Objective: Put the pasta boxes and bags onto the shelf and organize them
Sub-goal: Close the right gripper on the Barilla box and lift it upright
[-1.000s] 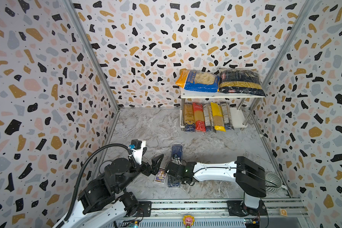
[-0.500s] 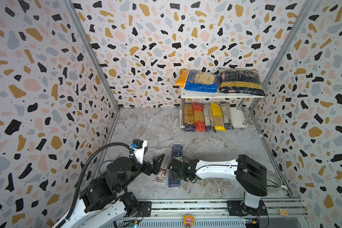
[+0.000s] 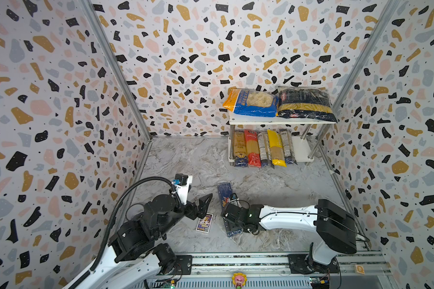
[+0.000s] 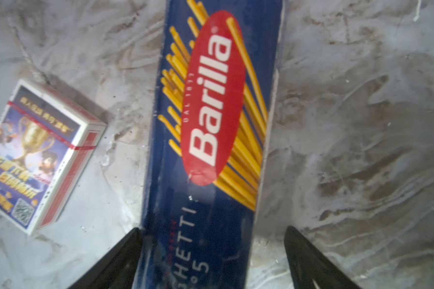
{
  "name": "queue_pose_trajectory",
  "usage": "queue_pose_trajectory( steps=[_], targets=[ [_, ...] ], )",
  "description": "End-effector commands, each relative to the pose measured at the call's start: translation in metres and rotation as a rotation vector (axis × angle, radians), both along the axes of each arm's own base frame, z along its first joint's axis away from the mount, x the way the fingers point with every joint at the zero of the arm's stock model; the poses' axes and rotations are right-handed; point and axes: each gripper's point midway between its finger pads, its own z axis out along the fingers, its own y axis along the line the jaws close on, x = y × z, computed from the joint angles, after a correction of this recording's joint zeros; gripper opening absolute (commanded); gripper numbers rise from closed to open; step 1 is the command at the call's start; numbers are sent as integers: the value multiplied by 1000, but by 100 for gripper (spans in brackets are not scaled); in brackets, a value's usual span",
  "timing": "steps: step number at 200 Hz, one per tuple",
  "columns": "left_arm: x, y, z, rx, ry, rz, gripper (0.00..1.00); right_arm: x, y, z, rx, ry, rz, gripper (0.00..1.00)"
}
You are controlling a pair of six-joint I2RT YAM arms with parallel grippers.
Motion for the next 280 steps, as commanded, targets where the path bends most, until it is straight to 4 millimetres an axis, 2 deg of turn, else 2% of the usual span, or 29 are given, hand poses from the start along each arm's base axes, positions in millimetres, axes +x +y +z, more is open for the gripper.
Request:
queue_pose_trajectory(
  steps=[1, 16, 53, 78, 113, 159, 167, 190, 212, 242, 280],
  targets=[
    [3, -2, 21, -51, -42, 5, 99, 4, 11, 16, 10, -55, 13, 90],
    [4, -3, 20, -52, -39, 8, 99, 1, 15, 7, 3, -38, 29, 90],
    [7, -3, 17, -42, -30, 18, 99, 4, 2, -26, -87, 2, -22, 90],
    [9, -4, 18, -32, -27, 24, 100, 6, -8, -38, -135, 4, -42, 90],
    [13, -9, 15, -23, -18, 22, 99, 9, -14, -47, -115, 33, -47, 89],
    [20, -17, 16, -12, -14, 19, 99, 7, -19, -57, -18, 103, -34, 69],
    [21, -18, 16, -10, -13, 17, 100, 8, -23, -59, -12, 109, -39, 62],
    [24, -21, 16, -3, -9, 19, 100, 12, -29, -57, -4, 107, -35, 48],
    [28, -26, 15, 4, -1, 21, 99, 14, -26, -48, 74, 114, -11, 40],
    [36, -36, 12, 16, 14, 17, 100, 11, -18, -24, 219, 106, 47, 37],
    [49, -59, 14, 5, 19, -19, 99, 15, -26, -3, 300, 94, 69, 34]
  ],
)
